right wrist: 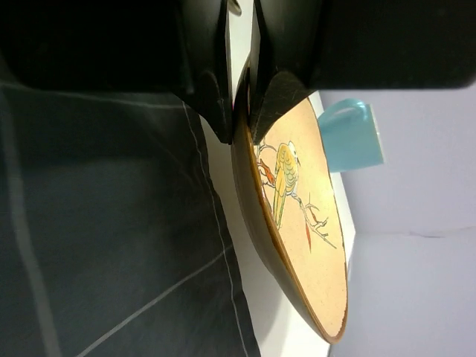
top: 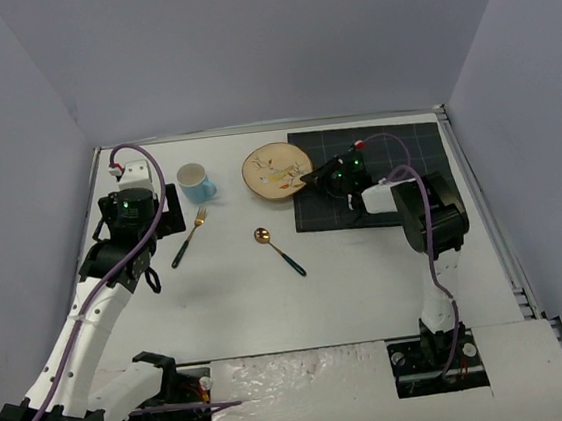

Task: Set the dinner table for one person

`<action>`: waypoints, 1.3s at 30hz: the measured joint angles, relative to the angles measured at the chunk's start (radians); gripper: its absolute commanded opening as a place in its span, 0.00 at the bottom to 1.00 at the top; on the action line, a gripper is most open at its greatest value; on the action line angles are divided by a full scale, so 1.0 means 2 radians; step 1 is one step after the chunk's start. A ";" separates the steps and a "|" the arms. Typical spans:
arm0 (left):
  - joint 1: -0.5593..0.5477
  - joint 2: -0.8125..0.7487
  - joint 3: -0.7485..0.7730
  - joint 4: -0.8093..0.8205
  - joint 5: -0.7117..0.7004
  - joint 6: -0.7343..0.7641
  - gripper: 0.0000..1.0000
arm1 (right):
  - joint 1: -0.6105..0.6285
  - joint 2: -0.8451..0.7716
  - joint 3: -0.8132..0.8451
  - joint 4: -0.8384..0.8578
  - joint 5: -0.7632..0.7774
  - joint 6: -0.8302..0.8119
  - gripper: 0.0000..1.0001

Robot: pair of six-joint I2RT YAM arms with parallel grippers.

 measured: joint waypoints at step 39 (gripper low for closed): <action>0.000 0.001 0.000 0.001 0.009 0.000 0.97 | -0.306 -0.137 -0.176 0.055 -0.134 -0.054 0.00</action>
